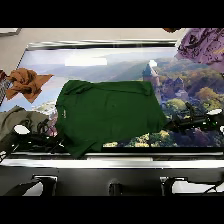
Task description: Fold the clothes and pants, and hang the long-sleeved shirts on hangers.
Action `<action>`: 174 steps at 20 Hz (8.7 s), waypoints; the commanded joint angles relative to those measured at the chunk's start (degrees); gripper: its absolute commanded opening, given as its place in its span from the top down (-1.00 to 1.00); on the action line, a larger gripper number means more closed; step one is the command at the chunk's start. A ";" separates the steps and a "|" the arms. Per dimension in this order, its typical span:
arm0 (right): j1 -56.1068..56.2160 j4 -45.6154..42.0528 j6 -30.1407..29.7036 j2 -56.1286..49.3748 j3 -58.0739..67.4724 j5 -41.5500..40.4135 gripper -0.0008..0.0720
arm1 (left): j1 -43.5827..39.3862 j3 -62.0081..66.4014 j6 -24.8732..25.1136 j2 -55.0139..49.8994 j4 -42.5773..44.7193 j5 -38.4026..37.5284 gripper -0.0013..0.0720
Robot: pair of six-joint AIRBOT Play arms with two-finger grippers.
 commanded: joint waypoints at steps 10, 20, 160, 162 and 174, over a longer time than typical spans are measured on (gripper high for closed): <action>7.37 7.85 -3.06 4.52 5.22 -3.93 0.90 | -3.85 19.50 -3.56 -1.51 4.92 5.84 0.91; 18.34 -10.08 10.71 18.34 57.13 -12.09 0.90 | -3.80 84.37 -12.94 -1.29 30.53 -2.12 0.91; -0.55 -17.81 17.55 18.27 -1.51 7.74 0.90 | 0.72 14.75 -11.19 7.39 15.72 -18.51 0.91; -0.52 -14.03 17.00 20.31 -1.49 5.86 0.90 | 0.72 15.98 -11.13 7.41 15.74 -16.92 0.91; 20.87 -28.52 20.04 12.11 8.98 -10.91 0.89 | 0.72 41.00 -2.32 -14.14 12.83 -3.78 0.91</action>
